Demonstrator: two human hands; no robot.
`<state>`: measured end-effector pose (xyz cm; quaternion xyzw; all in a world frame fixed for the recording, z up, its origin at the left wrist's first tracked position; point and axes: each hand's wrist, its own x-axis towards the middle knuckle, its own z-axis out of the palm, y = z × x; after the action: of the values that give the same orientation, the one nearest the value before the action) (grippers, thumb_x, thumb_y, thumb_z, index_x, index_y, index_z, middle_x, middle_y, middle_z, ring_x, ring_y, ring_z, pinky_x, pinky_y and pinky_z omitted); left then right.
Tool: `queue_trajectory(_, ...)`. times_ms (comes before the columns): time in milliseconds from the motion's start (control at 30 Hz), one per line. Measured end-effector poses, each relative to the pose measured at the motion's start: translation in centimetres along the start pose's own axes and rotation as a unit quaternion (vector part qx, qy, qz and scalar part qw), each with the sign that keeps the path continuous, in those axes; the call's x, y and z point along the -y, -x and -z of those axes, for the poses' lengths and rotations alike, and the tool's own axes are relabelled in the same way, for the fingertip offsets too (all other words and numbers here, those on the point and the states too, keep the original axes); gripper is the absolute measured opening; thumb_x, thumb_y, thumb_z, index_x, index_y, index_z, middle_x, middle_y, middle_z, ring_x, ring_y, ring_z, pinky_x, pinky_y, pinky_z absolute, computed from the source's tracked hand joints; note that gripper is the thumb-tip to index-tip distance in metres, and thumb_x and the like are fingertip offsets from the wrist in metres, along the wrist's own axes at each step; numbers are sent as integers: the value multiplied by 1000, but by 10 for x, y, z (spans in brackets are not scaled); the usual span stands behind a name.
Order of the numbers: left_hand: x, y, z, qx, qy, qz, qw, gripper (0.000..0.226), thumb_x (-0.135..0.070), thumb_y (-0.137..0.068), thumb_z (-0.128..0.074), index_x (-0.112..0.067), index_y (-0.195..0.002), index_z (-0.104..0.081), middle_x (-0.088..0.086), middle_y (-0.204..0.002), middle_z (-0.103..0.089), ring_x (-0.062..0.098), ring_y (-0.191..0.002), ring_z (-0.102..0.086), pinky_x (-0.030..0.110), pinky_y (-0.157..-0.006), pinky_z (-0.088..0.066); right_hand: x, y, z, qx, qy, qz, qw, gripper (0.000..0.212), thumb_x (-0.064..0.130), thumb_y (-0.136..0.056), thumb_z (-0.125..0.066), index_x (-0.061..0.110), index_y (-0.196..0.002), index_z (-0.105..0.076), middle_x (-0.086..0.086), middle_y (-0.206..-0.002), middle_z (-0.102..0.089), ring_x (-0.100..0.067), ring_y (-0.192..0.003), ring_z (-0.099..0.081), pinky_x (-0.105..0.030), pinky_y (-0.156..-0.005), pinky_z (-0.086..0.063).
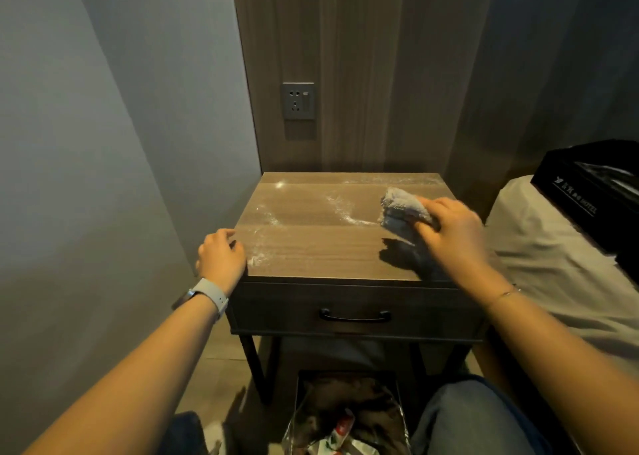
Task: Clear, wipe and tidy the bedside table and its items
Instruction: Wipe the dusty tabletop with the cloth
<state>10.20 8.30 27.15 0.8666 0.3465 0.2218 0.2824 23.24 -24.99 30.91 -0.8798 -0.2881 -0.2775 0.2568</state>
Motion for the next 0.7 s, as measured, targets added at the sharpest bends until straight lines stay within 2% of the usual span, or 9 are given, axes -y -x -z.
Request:
queue_trajectory(100,1,-12,-12,20,-31,31,999,38,-26,-100,-36,-13,-135,-46,16,-130,-56,37,-112,-55,38,-81,-42,-41,-10,11,1,73,-62,995,47,27,-89,-61,18,-135,-52,-9,-101,-62,-28,-92,-57,-42,-74,-49)
queue_trajectory(200,6,-17,-21,-19,-75,56,995,39,-29,-102,-26,-14,-131,-50,19,-114,-64,41,-99,-59,41,-79,-46,-73,-14,18,22,127,-131,983,50,29,-90,-60,19,-138,-49,-13,-108,-61,-32,-98,-56,-38,-73,-47)
queue_trajectory(267,11,-21,-27,-44,-82,58,994,41,-29,-102,-24,-14,-125,-53,21,-105,-65,41,-92,-60,43,-77,-48,-90,-13,16,50,130,-176,975,38,28,-91,-58,21,-128,-58,-13,-102,-62,-33,-92,-58,-37,-70,-48)
queue_trajectory(367,14,-23,-32,-61,-96,59,992,42,-28,-102,-22,-13,-126,-53,24,-106,-64,44,-93,-59,43,-74,-45,-101,-7,-4,95,121,-214,965,24,26,-89,-51,18,-102,-70,-11,-83,-64,-30,-72,-59,-35,-56,-49)
queue_trajectory(467,12,-22,-33,-74,-113,50,990,41,-27,-103,-23,-13,-126,-54,25,-106,-63,45,-94,-58,41,-71,-41,-93,-4,-21,76,150,-237,957,20,22,-89,-51,11,-86,-68,-13,-81,-63,-29,-64,-53,-26,-45,-29)
queue_trajectory(500,13,-23,-34,-78,-117,50,989,40,-27,-102,-24,-13,-124,-54,25,-105,-64,44,-92,-59,41,-70,-40,-87,-4,-24,78,160,-245,953,20,22,-90,-51,9,-85,-66,-15,-85,-63,-30,-66,-53,-26,-46,-26)
queue_trajectory(567,15,-24,-36,-78,-116,51,989,40,-28,-102,-24,-13,-123,-55,23,-102,-64,43,-88,-59,40,-69,-41,-72,-1,-28,79,171,-254,949,22,23,-91,-51,6,-89,-66,-18,-93,-63,-35,-75,-58,-28,-53,-31)
queue_trajectory(700,16,-24,-36,-72,-111,49,990,40,-29,-102,-24,-14,-122,-54,22,-100,-64,42,-86,-60,41,-69,-43,-27,7,-41,99,150,-207,962,24,25,-92,-51,9,-97,-67,-15,-97,-63,-33,-82,-61,-31,-60,-37)
